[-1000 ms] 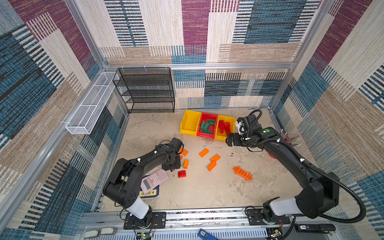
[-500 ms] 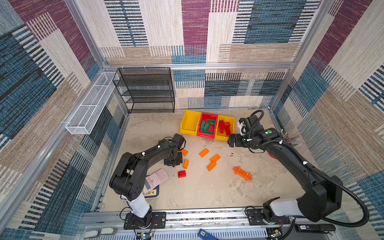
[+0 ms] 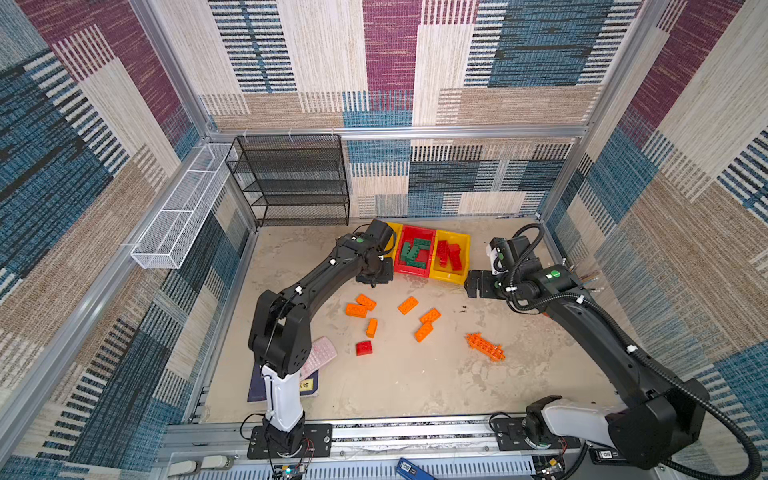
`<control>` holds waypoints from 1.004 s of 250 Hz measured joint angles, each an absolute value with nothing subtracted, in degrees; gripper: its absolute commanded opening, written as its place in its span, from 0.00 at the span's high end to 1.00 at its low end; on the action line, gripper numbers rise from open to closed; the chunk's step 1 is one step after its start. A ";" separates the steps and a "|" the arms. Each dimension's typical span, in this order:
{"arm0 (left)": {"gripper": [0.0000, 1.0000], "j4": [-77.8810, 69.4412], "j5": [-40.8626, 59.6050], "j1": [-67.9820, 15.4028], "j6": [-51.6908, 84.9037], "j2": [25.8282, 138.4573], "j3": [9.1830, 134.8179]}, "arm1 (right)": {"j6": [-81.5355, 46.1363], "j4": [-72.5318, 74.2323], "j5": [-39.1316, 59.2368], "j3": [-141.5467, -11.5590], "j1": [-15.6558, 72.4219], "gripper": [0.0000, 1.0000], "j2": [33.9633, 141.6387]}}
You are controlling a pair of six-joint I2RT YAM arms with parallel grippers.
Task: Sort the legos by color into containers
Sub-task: 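Carry the red brick with the left gripper and release it into the yellow bin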
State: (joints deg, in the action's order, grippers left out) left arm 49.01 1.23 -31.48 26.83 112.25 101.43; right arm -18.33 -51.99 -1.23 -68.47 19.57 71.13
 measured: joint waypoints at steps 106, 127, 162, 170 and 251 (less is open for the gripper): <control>0.88 32.45 18.98 -33.01 36.23 126.82 115.28 | -21.39 -52.07 -1.48 -65.95 19.14 0.00 66.89; 0.87 25.87 21.61 -33.26 39.94 128.84 115.39 | -21.61 -52.05 -1.50 -65.63 19.05 0.01 66.22; 0.86 14.74 24.34 -34.04 45.84 132.64 116.44 | -21.87 -52.07 -1.50 -65.12 18.87 0.00 65.32; 0.86 12.88 24.43 -34.26 47.03 133.64 117.12 | -22.04 -52.07 -1.50 -65.08 18.76 0.00 65.17; 0.84 7.66 23.00 -36.60 50.57 143.79 130.23 | -22.68 -52.16 -2.55 -64.60 18.35 0.00 63.22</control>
